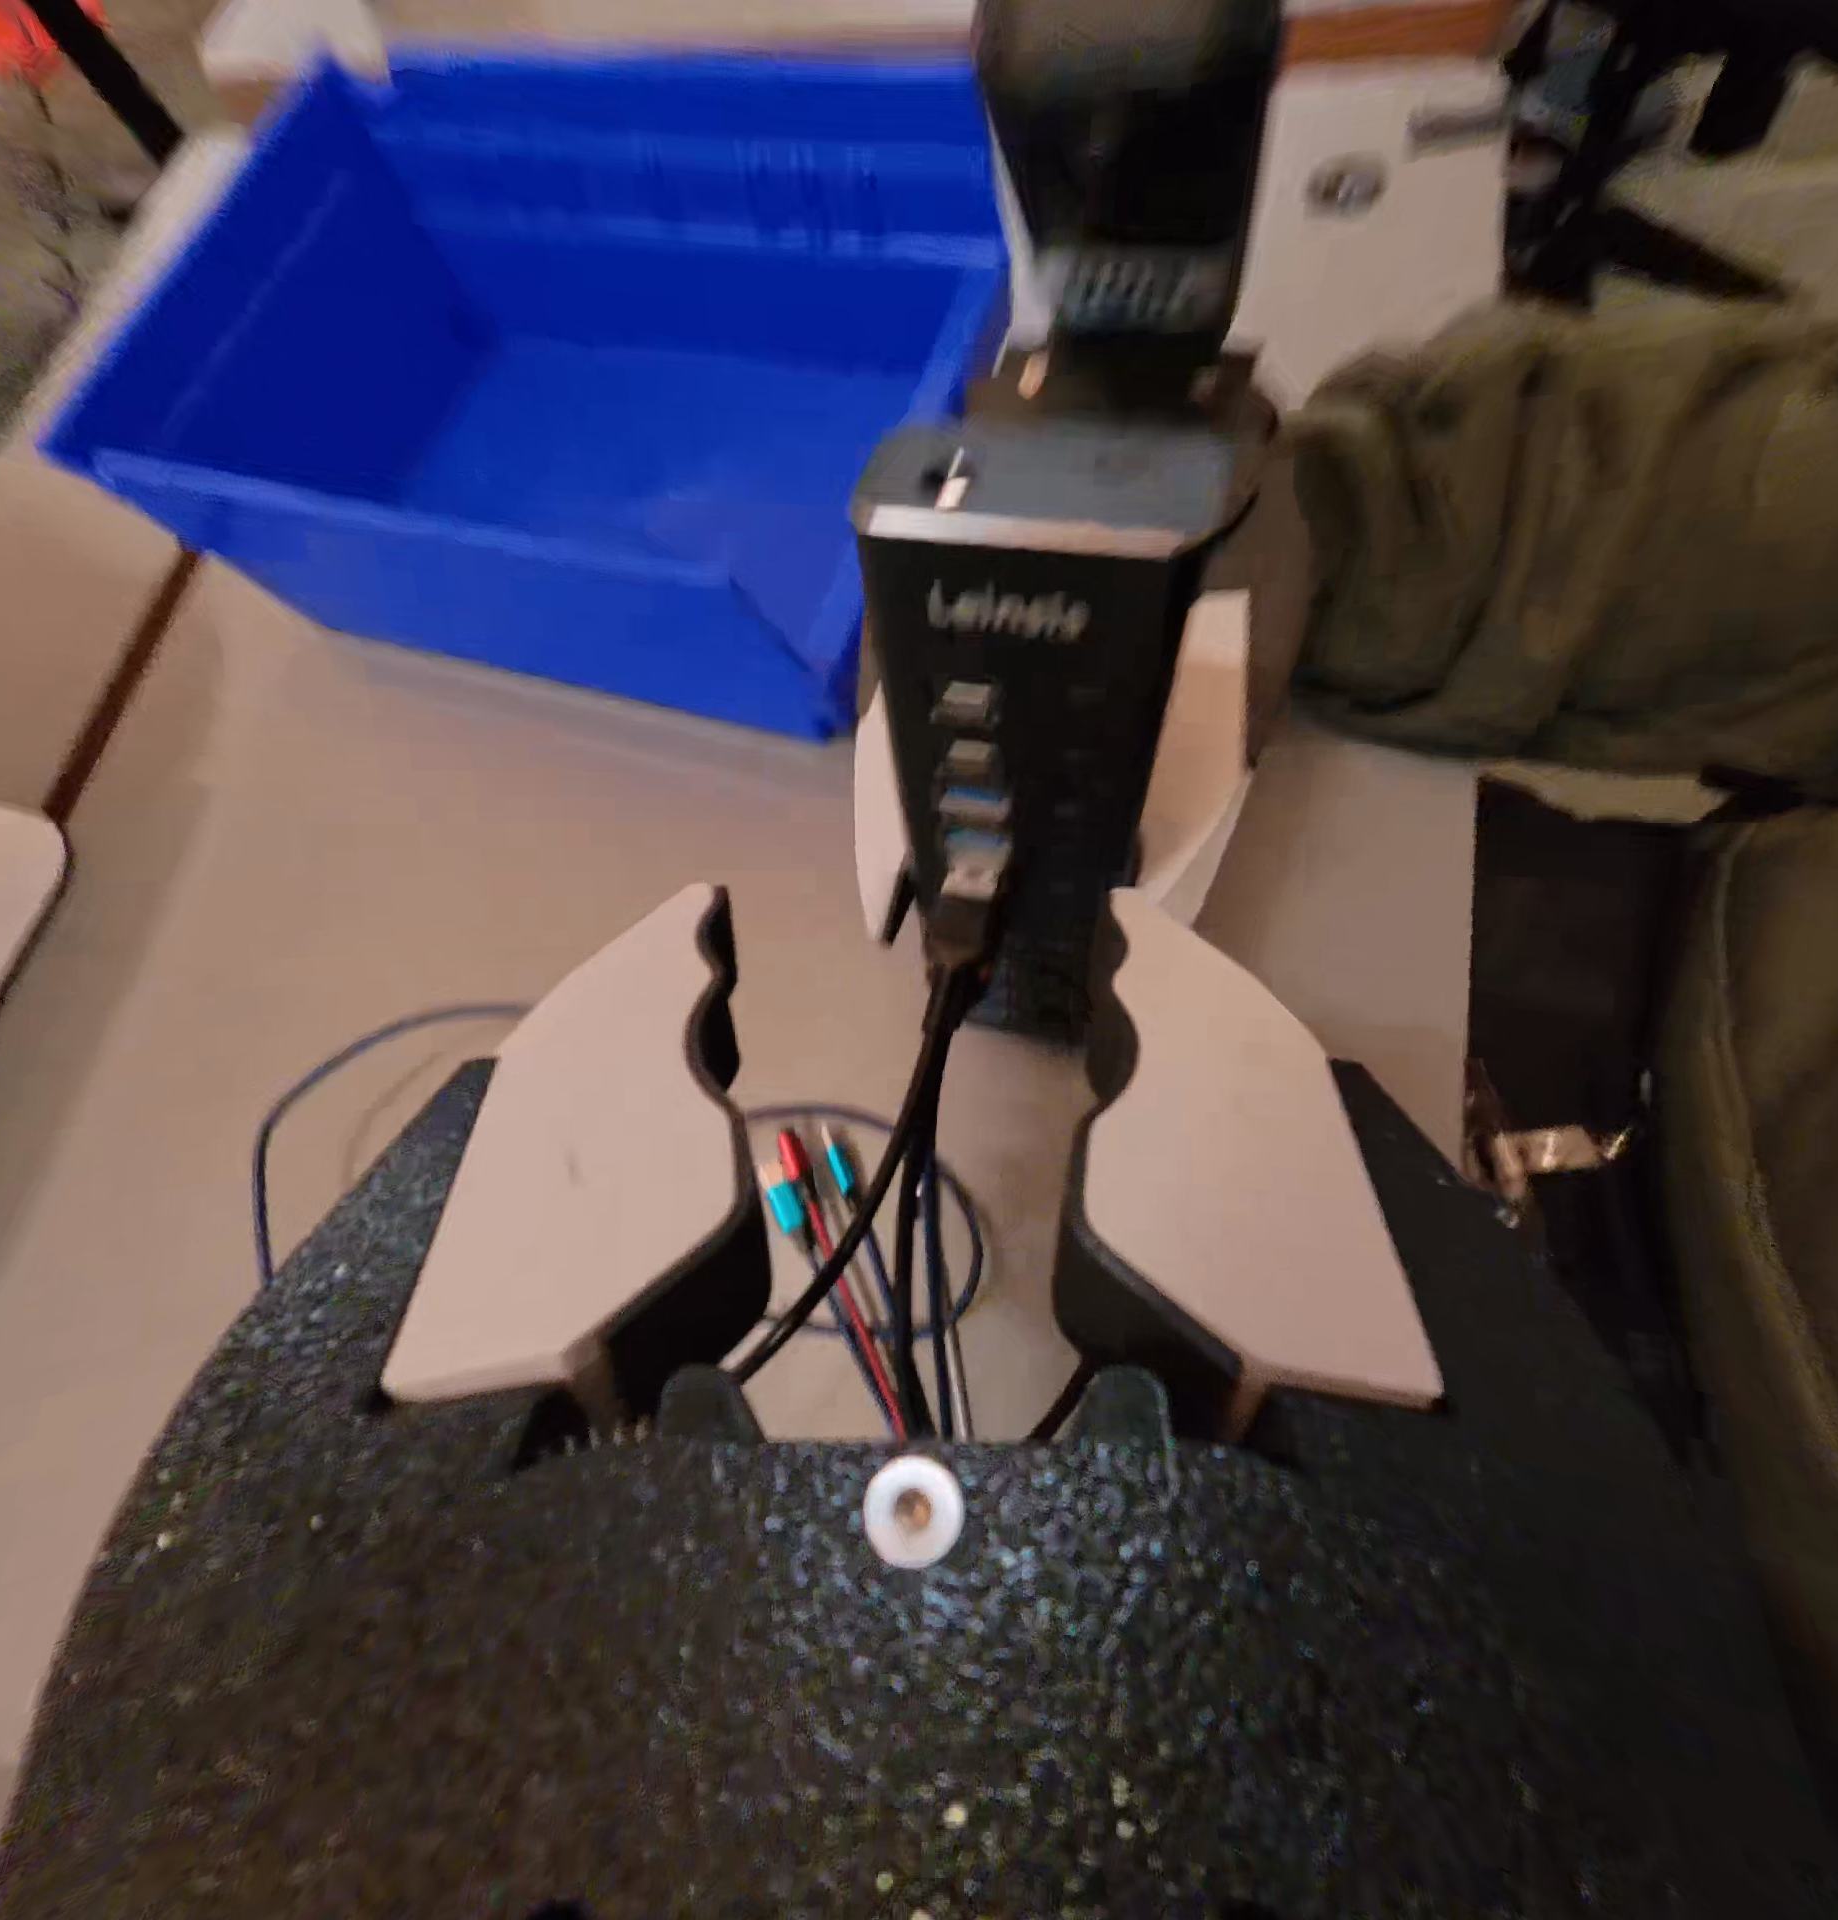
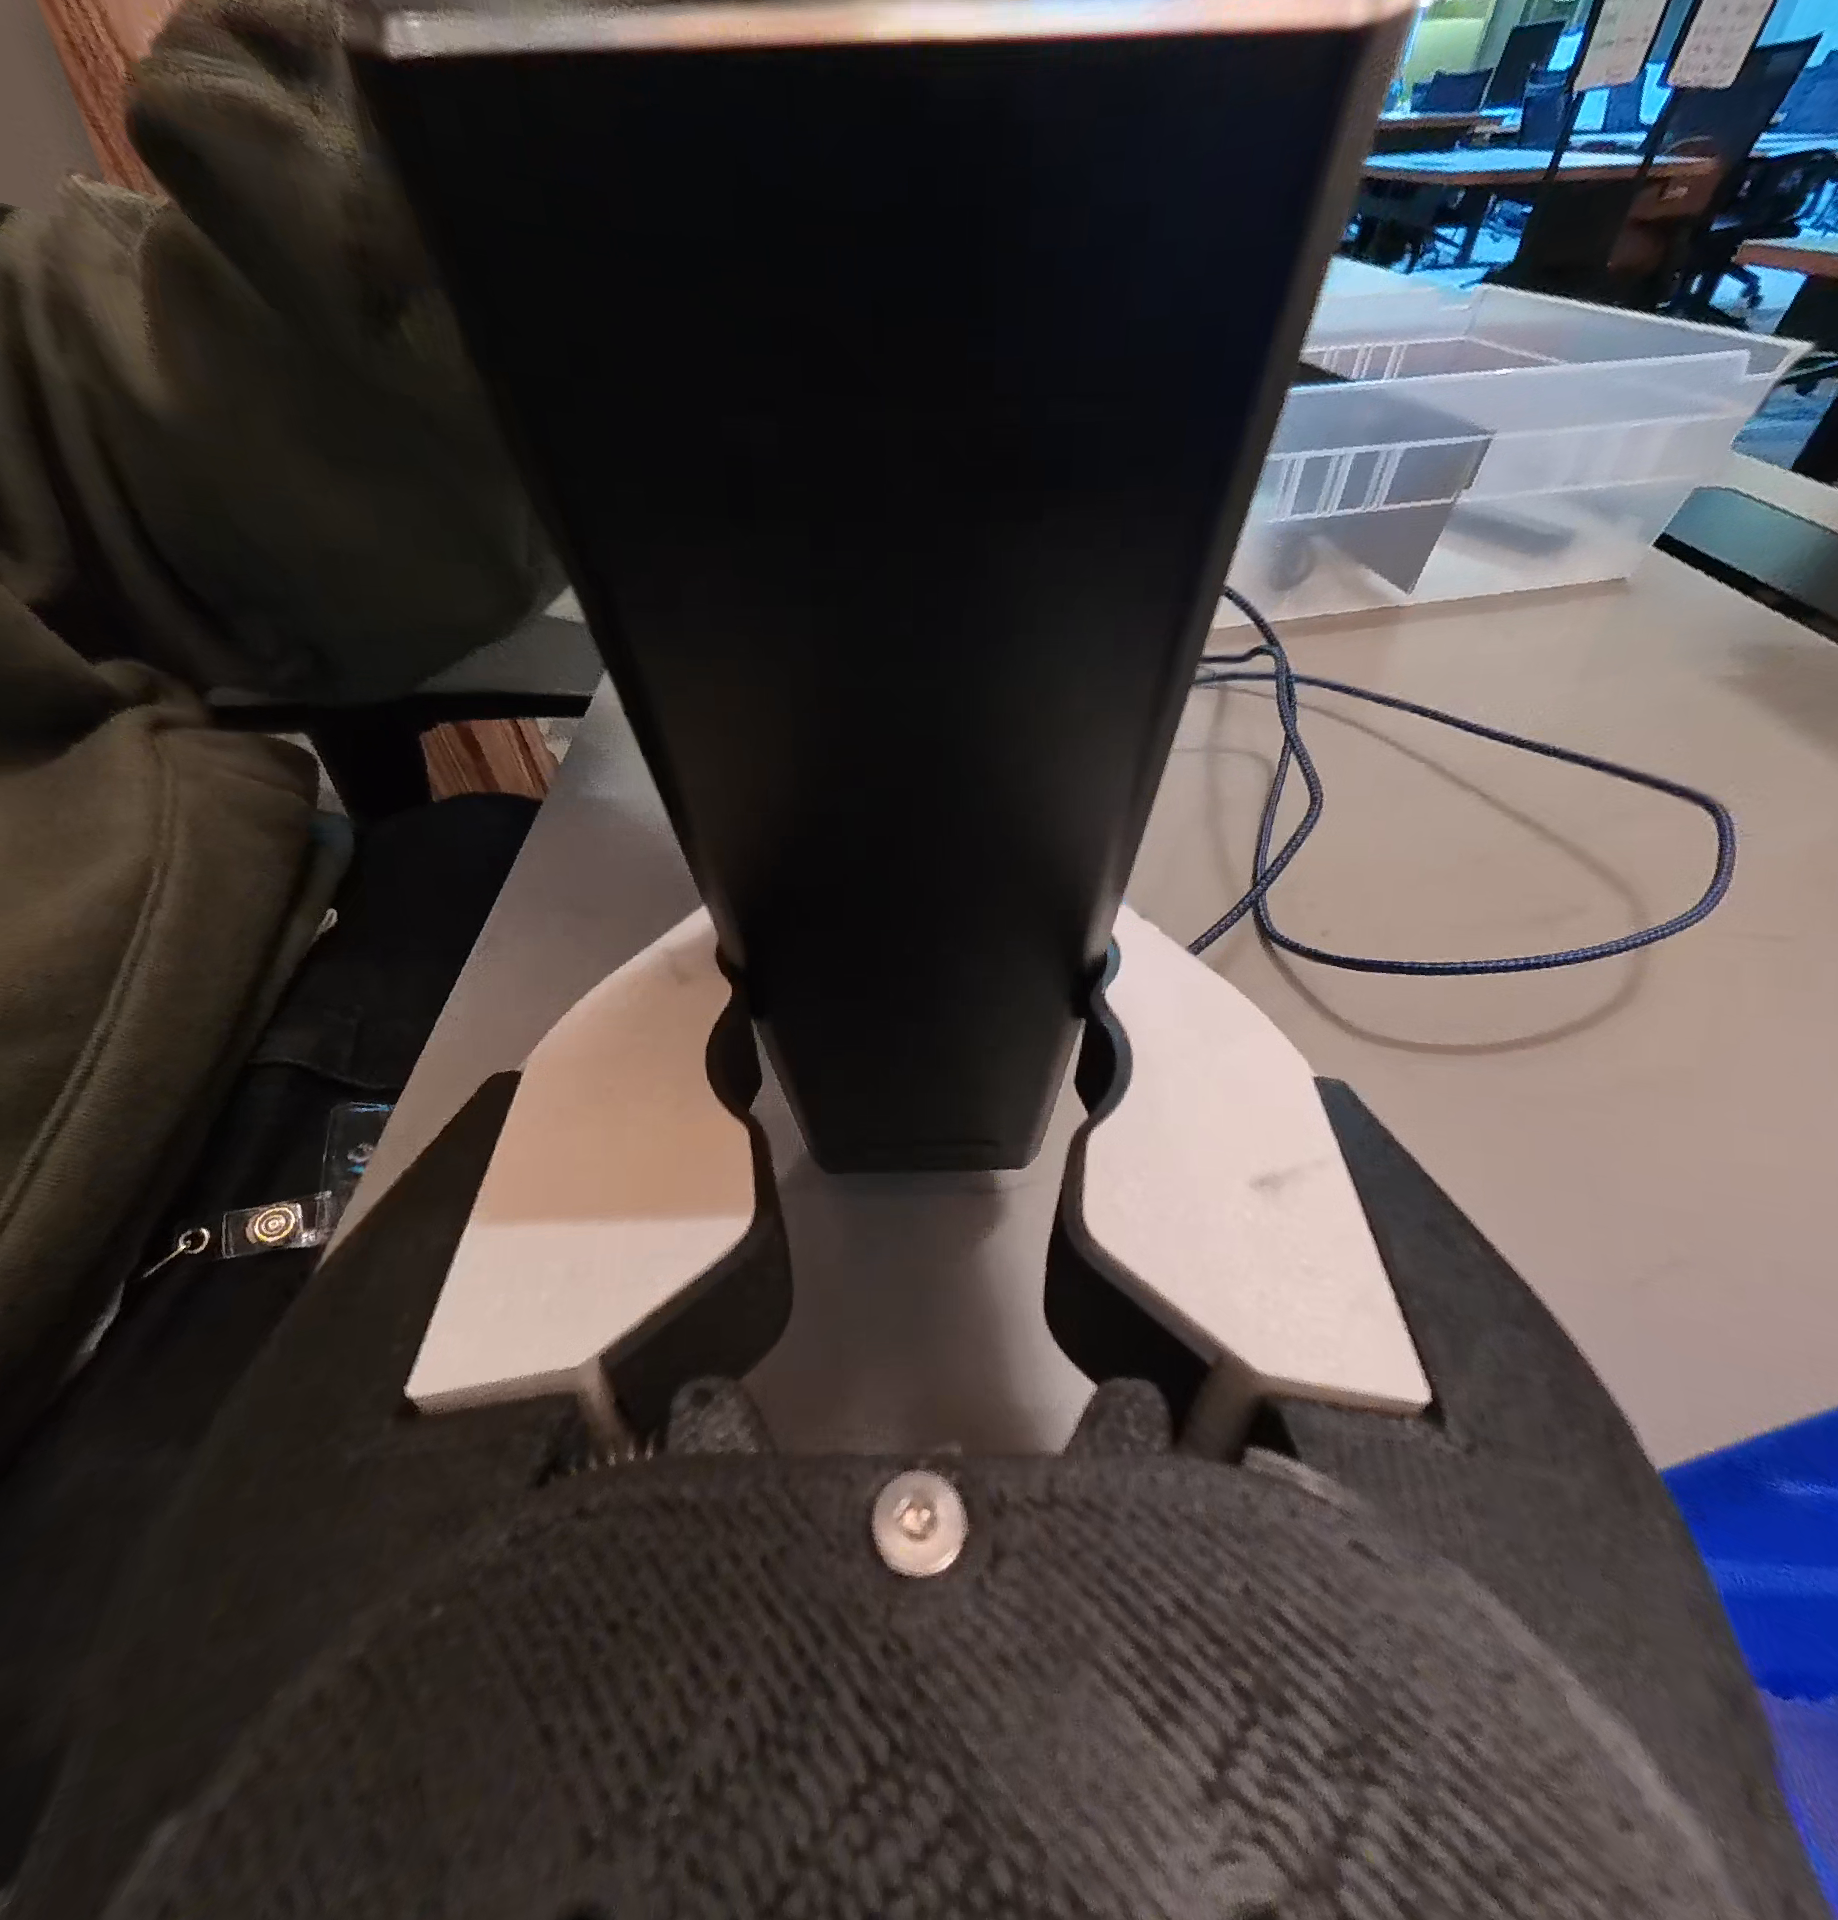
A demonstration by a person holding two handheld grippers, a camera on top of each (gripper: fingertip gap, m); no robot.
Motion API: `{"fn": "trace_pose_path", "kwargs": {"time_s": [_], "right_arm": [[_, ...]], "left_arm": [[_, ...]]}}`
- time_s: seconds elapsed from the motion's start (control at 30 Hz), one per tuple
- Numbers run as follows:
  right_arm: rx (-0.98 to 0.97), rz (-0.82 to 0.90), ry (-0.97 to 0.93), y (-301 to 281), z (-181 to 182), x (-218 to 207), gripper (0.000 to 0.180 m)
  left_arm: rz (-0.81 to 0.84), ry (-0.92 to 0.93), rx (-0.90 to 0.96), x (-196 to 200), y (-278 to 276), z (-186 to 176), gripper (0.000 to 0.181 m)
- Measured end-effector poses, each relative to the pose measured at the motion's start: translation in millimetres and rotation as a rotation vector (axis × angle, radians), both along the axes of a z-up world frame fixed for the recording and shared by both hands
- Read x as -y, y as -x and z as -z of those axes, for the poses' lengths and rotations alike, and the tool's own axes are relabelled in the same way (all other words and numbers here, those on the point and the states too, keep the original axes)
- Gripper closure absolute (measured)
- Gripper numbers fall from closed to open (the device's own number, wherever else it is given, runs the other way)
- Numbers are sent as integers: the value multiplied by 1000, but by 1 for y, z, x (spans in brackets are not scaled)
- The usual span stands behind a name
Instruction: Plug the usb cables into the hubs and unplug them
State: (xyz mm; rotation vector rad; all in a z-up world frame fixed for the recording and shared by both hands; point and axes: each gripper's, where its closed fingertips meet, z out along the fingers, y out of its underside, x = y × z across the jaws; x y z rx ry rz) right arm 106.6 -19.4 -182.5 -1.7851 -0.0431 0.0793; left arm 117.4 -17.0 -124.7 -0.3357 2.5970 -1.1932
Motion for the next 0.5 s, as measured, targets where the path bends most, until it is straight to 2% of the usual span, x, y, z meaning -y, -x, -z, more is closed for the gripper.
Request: {"fn": "trace_pose_path", "kwargs": {"time_s": [0.1, 0.23, 0.3, 0.5], "right_arm": [[-7, 2, -15, -1, -2, 1, 119], [12, 0, 4, 1, 1, 0, 120], [13, 5, -5, 0, -1, 0, 120], [-33, 33, -68, -7, -9, 5, 120]], "left_arm": [[42, 84, 56, 27, 8, -26, 111], [67, 95, 92, 63, 4, -30, 109], [80, 70, 118, 68, 0, -28, 119], [82, 135, 84, 59, -9, -39, 123]]}}
